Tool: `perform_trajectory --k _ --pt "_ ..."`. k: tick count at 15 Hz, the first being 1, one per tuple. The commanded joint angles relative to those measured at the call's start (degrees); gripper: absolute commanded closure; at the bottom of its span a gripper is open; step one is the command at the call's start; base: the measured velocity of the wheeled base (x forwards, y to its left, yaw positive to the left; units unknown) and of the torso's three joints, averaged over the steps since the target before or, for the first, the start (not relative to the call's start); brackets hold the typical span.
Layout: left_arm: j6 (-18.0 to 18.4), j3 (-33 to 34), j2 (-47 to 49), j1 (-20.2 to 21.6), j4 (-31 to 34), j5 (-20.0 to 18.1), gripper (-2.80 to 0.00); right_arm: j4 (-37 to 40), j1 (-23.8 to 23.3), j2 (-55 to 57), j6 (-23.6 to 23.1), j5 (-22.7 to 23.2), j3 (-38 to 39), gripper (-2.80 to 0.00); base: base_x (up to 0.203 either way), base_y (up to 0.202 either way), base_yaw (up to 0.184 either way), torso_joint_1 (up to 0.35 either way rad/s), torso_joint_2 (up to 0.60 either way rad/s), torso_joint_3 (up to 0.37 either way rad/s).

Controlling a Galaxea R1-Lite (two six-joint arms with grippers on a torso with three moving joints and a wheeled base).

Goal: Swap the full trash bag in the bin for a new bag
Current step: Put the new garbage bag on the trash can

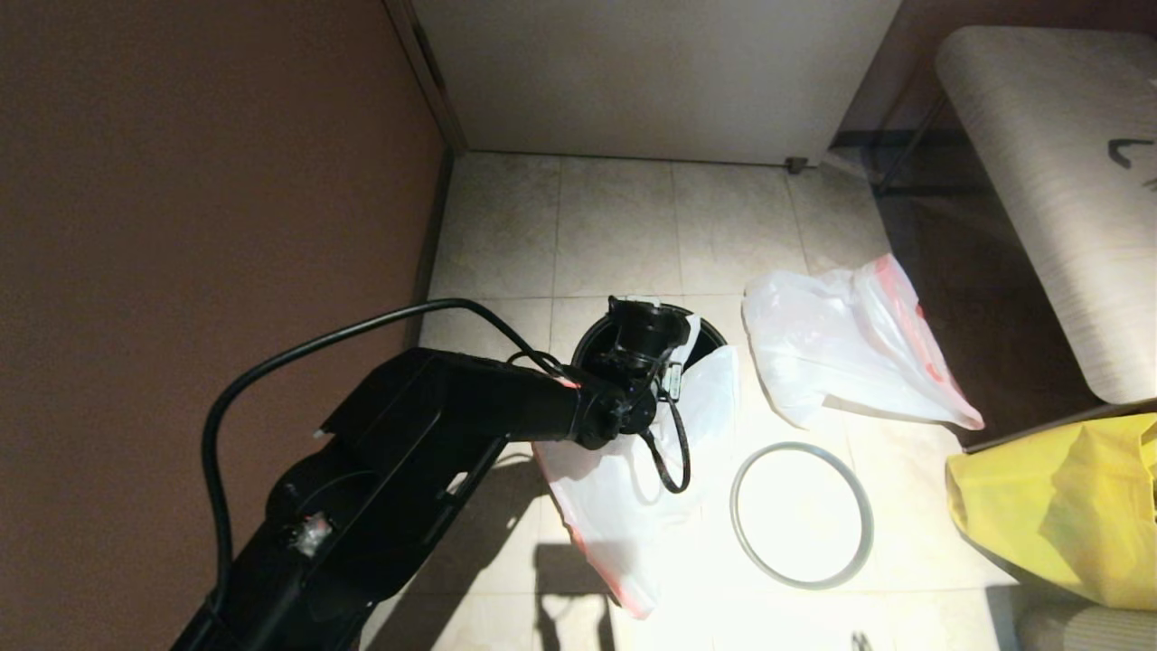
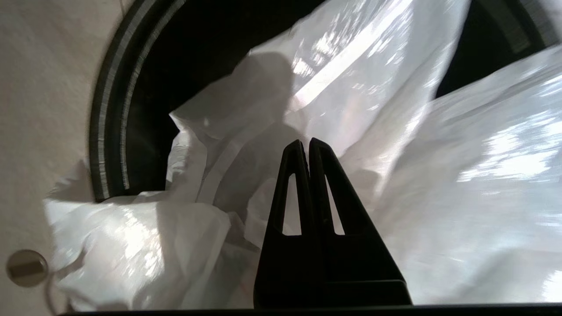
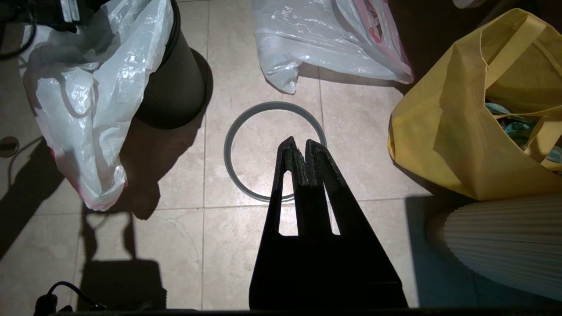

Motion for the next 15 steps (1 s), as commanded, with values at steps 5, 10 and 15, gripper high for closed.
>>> perform_trajectory --k 5,10,15 --pt "-10.88 0.26 -8.97 -6.27 14.89 -13.64 0.0 -0.01 0.06 0.05 -0.03 0.0 0.09 0.0 0.0 0.0 0.0 0.0 0.0 0.0" --pt "-8.37 0.16 -1.8 -8.09 9.74 -16.86 0.0 0.01 0.06 0.05 0.01 0.0 0.09 0.0 0.0 0.0 0.0 0.0 0.0 0.0" --pt "-6.84 -0.2 1.79 -10.69 -0.82 -19.08 0.0 -0.01 0.05 0.05 -0.01 0.0 0.03 0.0 0.0 0.0 0.0 0.0 0.0 0.0"
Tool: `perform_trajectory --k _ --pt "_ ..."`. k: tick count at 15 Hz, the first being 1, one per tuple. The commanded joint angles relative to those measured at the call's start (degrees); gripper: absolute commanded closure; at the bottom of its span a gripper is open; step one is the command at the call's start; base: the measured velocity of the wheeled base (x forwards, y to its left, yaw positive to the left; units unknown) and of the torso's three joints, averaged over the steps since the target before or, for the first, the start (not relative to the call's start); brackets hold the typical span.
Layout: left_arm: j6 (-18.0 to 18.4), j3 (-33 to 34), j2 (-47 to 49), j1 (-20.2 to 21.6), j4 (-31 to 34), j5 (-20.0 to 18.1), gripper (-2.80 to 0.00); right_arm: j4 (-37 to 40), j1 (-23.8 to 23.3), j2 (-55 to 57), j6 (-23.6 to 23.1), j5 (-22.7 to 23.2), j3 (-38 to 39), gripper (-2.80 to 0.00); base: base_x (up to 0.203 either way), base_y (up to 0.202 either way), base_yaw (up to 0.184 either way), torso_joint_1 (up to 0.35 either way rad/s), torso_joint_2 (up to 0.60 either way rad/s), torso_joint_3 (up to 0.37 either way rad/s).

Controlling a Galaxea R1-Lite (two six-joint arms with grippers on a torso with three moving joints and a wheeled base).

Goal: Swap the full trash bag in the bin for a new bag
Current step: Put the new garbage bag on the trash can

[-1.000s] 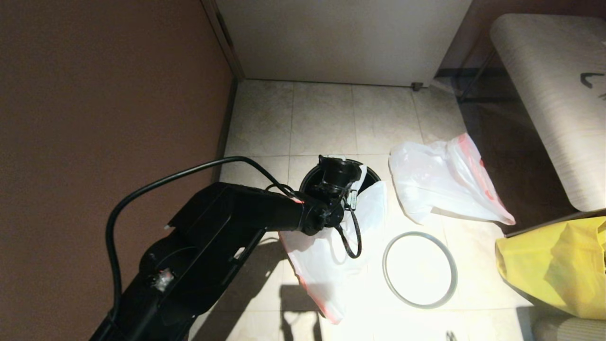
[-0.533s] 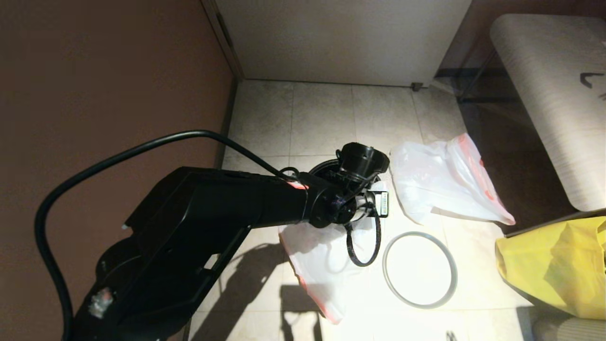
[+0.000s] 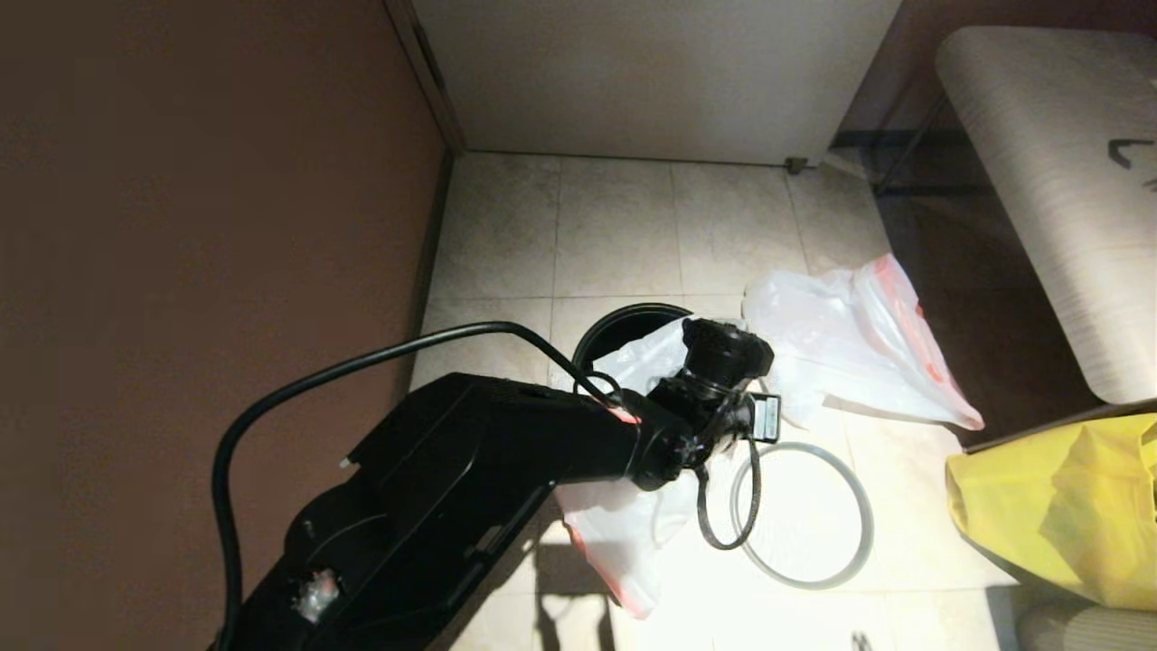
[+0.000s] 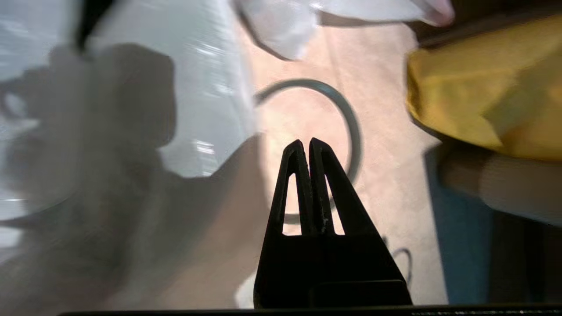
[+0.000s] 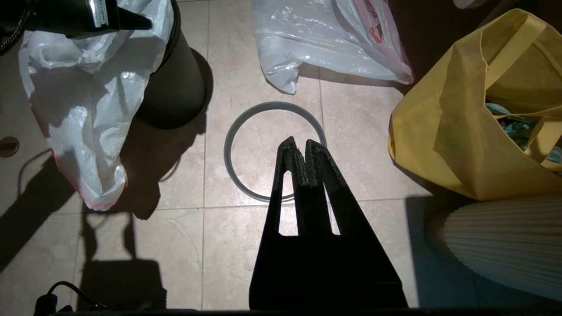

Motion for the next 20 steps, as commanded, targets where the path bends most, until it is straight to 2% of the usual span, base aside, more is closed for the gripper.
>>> perform_trajectory --k 1,2,4,5,8,14,20 --pt "1.95 -0.4 3.05 -1.57 -0.71 -0.64 0.0 -0.01 0.06 0.05 0.06 -0.03 0.09 0.0 0.0 0.0 0.0 0.0 0.0 0.0" --pt "4.75 -0.52 4.95 -1.65 -2.48 -0.53 0.0 -0.01 0.06 0.05 -0.02 -0.03 0.09 0.0 0.0 0.0 0.0 0.0 0.0 0.0" --pt "7.55 -0.58 7.94 -1.23 -8.1 -0.05 0.0 -0.01 0.06 0.05 0.0 -0.03 0.0 0.0 0.0 0.0 0.0 0.0 0.0 0.0" --pt "9.43 -0.71 8.8 -0.57 -9.04 -0.07 0.0 -0.01 0.02 0.05 0.03 -0.03 0.08 0.0 0.0 0.0 0.0 0.0 0.0 0.0" --pt "12.15 -0.85 9.17 1.46 -9.85 0.23 0.0 -0.01 0.03 0.05 0.06 -0.03 0.08 0.0 0.0 0.0 0.0 0.0 0.0 0.0" --pt "11.55 -0.76 4.78 2.49 -11.17 3.25 0.0 -0.01 -0.02 0.05 0.07 -0.03 0.08 0.0 0.0 0.0 0.0 0.0 0.0 0.0" --pt "12.34 -0.77 6.36 5.24 -10.72 3.69 0.0 -0.01 0.02 0.05 0.01 -0.03 0.05 0.0 0.0 0.0 0.0 0.0 0.0 0.0"
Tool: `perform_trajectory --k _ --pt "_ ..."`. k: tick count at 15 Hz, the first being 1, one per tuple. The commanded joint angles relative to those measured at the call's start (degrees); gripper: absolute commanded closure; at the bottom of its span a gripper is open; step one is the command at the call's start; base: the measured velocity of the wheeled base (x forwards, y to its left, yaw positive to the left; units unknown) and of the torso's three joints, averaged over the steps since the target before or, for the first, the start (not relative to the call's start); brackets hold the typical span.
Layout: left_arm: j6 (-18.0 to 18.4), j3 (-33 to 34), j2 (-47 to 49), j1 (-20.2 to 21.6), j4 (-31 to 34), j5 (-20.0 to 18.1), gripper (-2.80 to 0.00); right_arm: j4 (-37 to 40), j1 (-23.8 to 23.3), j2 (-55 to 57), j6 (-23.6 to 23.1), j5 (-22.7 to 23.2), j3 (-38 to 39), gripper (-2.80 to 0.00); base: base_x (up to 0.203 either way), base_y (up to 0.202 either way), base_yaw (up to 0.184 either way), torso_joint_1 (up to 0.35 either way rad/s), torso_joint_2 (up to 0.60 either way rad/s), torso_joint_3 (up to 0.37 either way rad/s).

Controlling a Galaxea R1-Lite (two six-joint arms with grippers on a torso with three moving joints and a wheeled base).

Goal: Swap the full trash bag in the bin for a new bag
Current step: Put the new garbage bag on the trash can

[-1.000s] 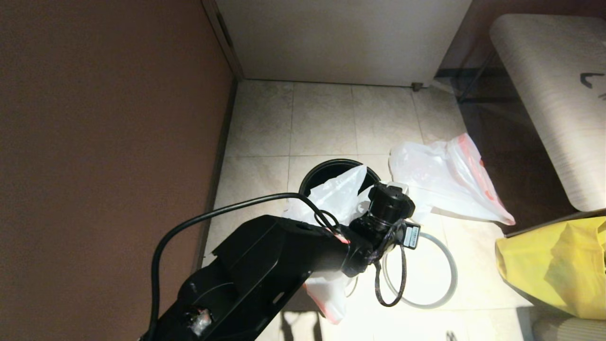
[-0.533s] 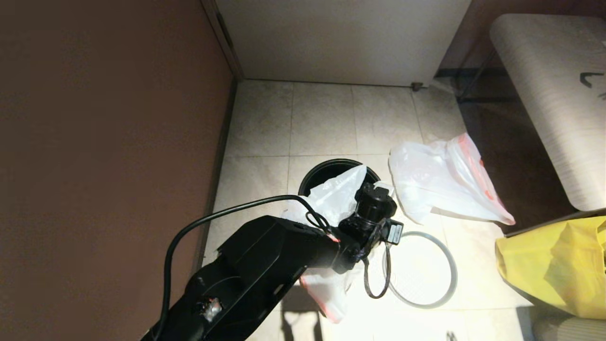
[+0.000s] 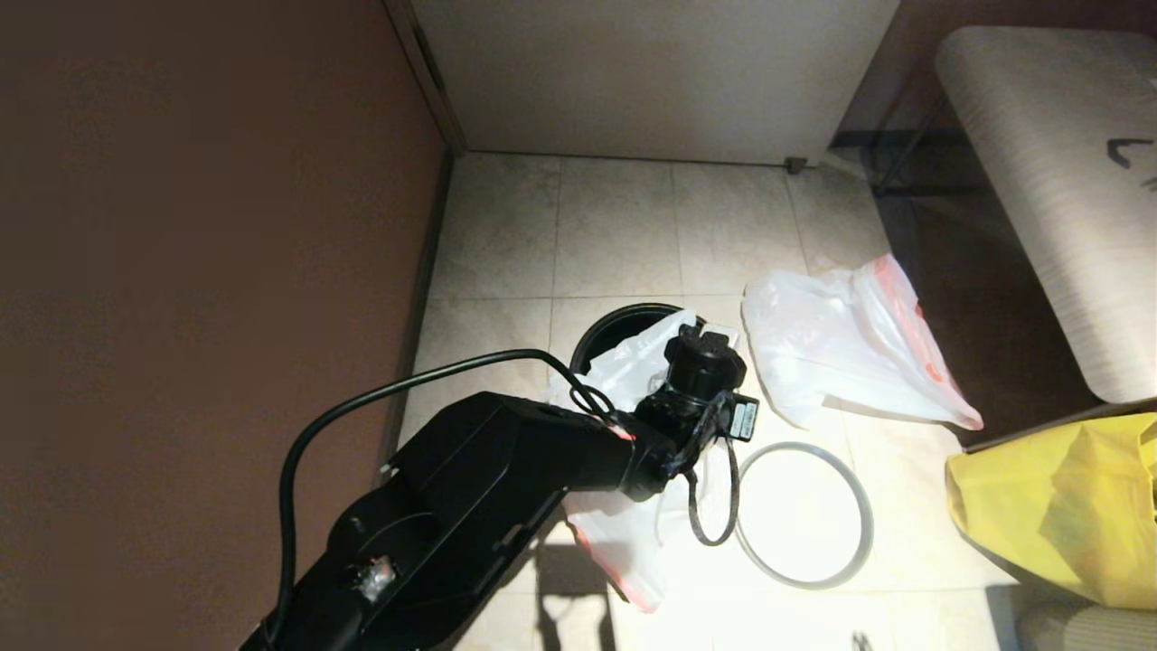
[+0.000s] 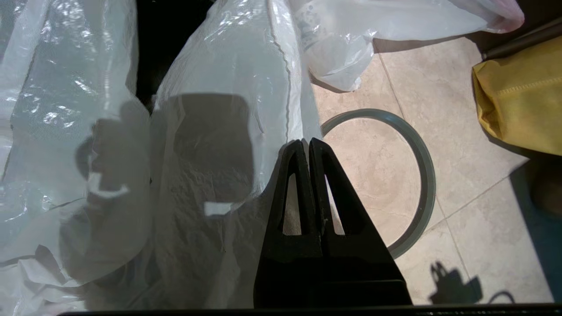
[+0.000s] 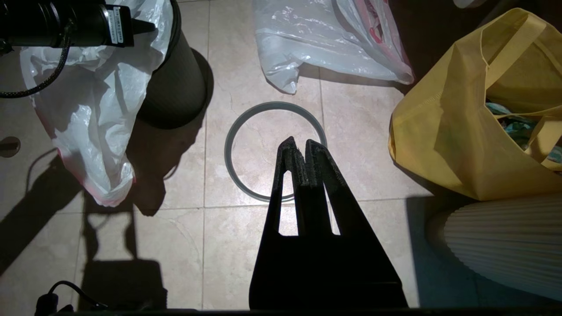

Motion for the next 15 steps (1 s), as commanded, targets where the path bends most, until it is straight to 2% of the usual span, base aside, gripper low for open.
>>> perform_trajectory --k 1,5,10,15 --pt "0.63 -0.02 1.24 1.65 -0.23 0.13 0.0 -0.04 -0.04 0.05 0.01 0.0 0.09 0.0 0.0 0.0 0.0 0.0 0.0 0.0" --pt "1.49 -0.02 3.26 4.51 -0.51 -0.09 0.0 0.03 0.05 0.05 -0.03 0.0 0.09 0.0 0.0 0.0 0.0 0.0 0.0 0.0" --pt "5.62 -0.1 5.82 7.51 -2.24 -0.2 0.0 0.01 0.03 0.05 0.03 0.0 0.07 0.0 0.0 0.0 0.0 0.0 0.0 0.0" --pt "6.26 -0.73 5.9 7.95 -2.12 -0.28 0.0 -0.04 -0.04 0.05 0.04 0.0 0.09 0.0 0.0 0.0 0.0 0.0 0.0 0.0"
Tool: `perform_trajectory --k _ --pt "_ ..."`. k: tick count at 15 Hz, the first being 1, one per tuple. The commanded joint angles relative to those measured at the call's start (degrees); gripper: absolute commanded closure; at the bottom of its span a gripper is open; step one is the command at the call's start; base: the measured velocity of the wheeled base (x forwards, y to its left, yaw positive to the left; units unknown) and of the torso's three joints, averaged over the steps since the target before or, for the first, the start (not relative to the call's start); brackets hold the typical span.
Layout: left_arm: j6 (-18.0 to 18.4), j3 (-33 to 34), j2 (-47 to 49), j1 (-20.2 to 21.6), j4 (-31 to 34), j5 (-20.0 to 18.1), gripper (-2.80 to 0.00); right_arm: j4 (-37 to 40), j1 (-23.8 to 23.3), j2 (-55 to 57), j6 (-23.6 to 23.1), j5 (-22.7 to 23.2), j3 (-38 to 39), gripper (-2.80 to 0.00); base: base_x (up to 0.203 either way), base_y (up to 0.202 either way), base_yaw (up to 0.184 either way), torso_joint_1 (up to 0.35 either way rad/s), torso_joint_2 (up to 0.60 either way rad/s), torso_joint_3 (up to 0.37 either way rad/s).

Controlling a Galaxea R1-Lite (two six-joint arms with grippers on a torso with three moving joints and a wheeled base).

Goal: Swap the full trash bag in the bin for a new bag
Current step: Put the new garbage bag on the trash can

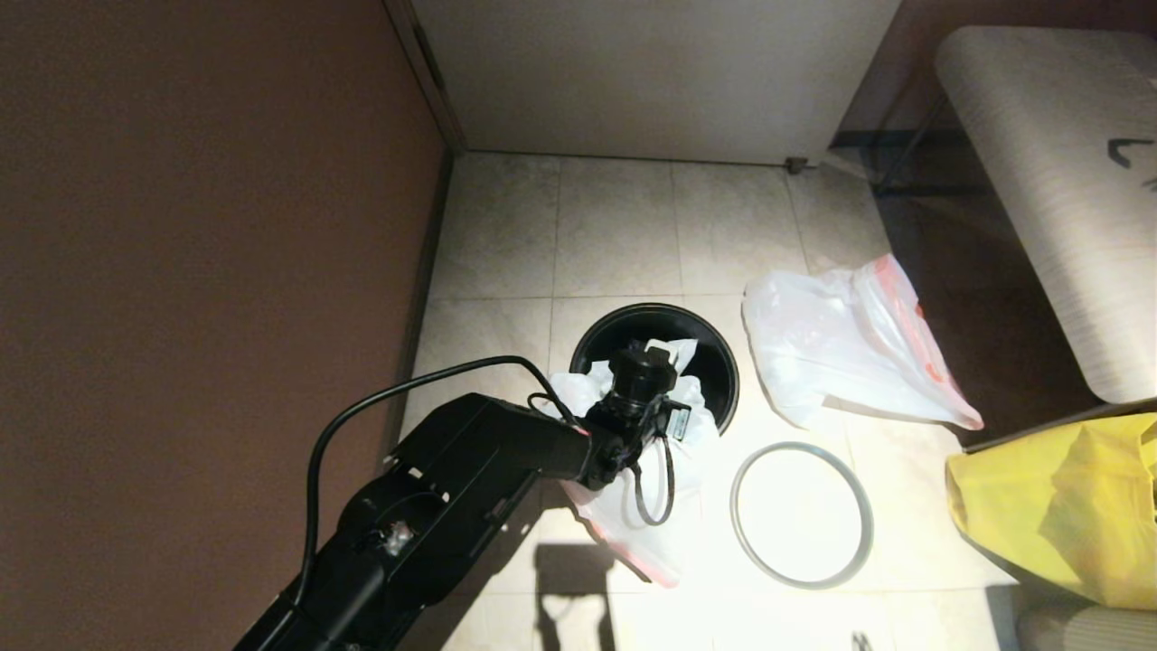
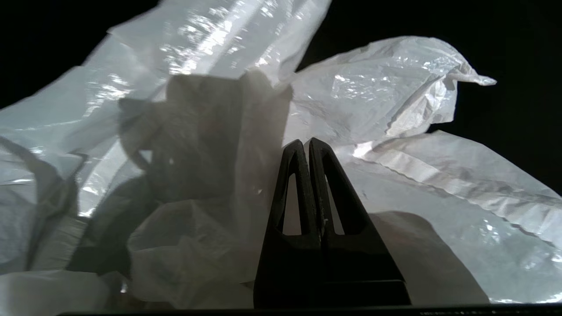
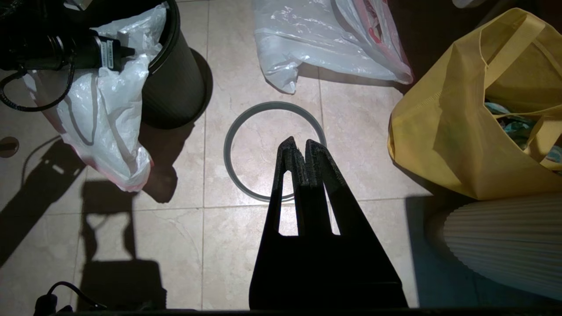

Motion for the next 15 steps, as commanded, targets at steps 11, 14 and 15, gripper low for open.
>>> perform_trajectory --k 11,14,15 --pt "-1.57 5.28 -11.68 -2.64 0.41 10.59 0.0 -0.02 -0.03 0.05 0.04 -0.02 0.0 0.0 0.0 0.0 0.0 0.0 0.0 0.0" --pt "-10.22 22.41 -20.11 -4.54 2.53 11.43 0.0 -0.02 -0.03 0.05 0.04 -0.02 0.07 0.0 0.0 0.0 0.0 0.0 0.0 0.0" --pt "-13.97 29.27 -22.65 -5.0 2.87 11.53 0.0 -0.02 0.06 0.05 0.04 -0.02 0.09 0.0 0.0 0.0 0.0 0.0 0.0 0.0"
